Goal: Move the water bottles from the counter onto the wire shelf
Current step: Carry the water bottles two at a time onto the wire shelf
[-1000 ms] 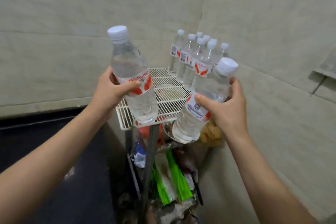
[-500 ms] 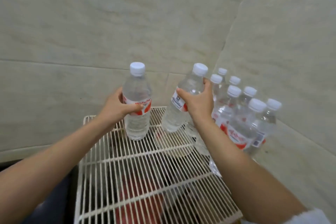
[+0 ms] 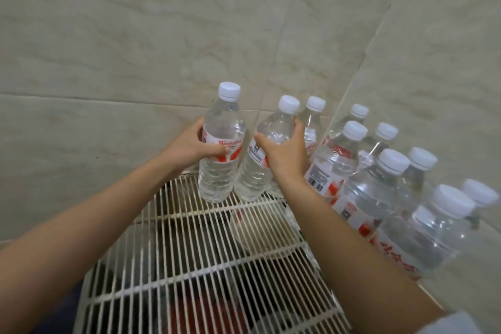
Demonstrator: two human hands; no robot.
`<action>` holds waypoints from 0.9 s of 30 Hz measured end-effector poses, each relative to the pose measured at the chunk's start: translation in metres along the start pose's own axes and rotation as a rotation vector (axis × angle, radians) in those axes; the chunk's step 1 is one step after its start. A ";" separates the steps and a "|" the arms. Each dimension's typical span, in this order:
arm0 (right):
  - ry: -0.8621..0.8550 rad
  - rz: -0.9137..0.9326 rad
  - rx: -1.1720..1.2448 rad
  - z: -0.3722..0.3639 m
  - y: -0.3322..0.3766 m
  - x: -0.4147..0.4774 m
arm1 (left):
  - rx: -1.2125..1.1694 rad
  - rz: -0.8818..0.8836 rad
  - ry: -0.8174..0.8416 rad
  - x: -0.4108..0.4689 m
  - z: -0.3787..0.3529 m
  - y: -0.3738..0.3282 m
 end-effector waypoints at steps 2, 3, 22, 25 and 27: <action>0.073 0.024 -0.011 -0.001 0.002 -0.001 | 0.013 -0.001 0.037 0.000 -0.003 0.001; 0.099 0.033 -0.018 -0.003 0.003 -0.002 | 0.020 0.003 0.048 0.000 -0.005 0.002; 0.346 0.050 -0.106 0.050 -0.001 -0.086 | 0.360 0.163 -0.154 -0.094 0.021 0.008; 0.382 0.072 -0.165 0.065 0.001 -0.113 | 0.403 0.159 -0.211 -0.138 0.036 -0.008; 0.388 0.095 -0.237 0.078 0.002 -0.132 | 0.417 0.152 -0.247 -0.174 0.046 -0.020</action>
Point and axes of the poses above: each hand's wrist, its own x-axis towards the middle knuckle, its own z-axis out of the back of the hand, y = z × x, the point moved 3 cm from there along x, towards the middle knuckle, and after that the axes turned 9 degrees about -y, right-handed, at the moved point
